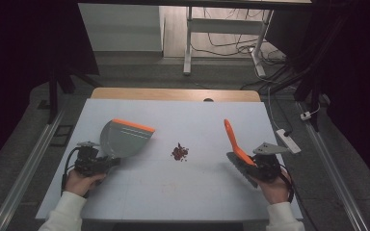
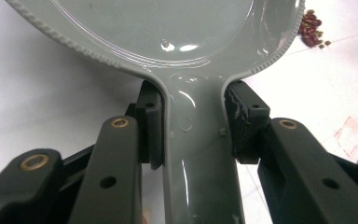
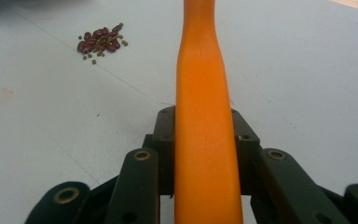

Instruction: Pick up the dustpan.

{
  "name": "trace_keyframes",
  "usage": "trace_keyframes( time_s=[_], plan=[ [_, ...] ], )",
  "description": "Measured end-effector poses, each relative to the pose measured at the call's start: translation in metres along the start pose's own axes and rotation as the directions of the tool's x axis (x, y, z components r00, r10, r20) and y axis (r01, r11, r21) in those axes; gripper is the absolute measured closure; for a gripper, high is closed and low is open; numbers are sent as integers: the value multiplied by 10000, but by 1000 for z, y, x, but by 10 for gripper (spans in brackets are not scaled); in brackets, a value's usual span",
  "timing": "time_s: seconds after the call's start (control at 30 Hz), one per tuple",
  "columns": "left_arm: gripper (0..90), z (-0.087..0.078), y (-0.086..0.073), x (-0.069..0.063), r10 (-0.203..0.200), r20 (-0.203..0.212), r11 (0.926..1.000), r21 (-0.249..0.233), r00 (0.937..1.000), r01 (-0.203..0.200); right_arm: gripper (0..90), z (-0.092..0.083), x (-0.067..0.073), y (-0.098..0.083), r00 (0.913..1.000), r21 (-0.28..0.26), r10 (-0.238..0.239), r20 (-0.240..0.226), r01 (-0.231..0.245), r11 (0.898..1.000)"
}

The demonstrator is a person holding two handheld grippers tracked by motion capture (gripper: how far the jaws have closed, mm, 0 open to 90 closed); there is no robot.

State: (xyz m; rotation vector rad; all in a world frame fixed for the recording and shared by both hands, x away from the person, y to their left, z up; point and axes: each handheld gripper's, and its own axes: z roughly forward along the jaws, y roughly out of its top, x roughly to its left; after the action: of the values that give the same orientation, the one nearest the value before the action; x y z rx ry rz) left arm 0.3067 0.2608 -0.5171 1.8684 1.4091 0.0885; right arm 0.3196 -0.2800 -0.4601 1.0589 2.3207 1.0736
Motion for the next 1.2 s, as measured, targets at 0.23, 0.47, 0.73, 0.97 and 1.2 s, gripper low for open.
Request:
trace_keyframes(
  time_s=[0.23, 0.47, 0.73, 0.97, 1.2],
  plan=[
    [616, 4, 17, 8, 398, 242, 9991, -158, 9989, -394, 703, 2, 2, 1, 10000, 95, -36, 85, 35, 9999],
    [616, -1, 14, 5, 823, 360, 9965, -172, 9960, -817, 703, 1, 2, 4, 9997, 1, -117, 201, 117, 9999],
    [616, -11, 11, -4, 1422, 762, 9896, -303, 9869, -1403, 703, -2, 0, 5, 9998, -244, -36, 202, 41, 9997],
    [616, -16, 10, -5, 1815, 836, 9834, -221, 9798, -1803, 703, 1, 1, 9, 9999, -291, -102, 94, 104, 9995],
    [616, -18, 8, -9, 2195, 1163, 9754, -59, 9687, -2203, 703, 6, 3, 14, 9999, -347, -151, 64, 154, 9993]
  ],
)
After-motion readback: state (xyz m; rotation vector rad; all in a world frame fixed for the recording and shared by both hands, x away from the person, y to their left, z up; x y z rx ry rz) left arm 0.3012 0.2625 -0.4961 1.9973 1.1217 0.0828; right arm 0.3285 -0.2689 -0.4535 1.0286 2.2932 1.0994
